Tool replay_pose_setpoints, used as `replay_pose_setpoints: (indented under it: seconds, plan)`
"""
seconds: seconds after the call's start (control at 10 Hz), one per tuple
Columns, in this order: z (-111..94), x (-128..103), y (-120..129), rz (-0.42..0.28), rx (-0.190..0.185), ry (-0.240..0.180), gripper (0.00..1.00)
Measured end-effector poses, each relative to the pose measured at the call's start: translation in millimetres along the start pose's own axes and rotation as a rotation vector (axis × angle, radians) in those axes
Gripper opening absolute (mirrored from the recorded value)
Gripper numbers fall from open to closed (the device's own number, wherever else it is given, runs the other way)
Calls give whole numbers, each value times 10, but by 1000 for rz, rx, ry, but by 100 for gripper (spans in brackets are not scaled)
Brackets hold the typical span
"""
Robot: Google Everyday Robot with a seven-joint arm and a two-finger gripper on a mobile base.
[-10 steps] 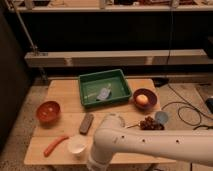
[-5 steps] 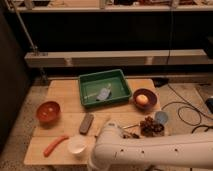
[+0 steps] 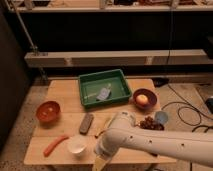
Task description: Wipe table surface with towel
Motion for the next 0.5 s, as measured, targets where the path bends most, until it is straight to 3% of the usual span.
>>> replay_pose_setpoints:
  seconds: [0.3,0.5]
  plan:
    - [0,-1,0,3,0,0,80]
    - [9,-2,-6,-15,-28,-17,80]
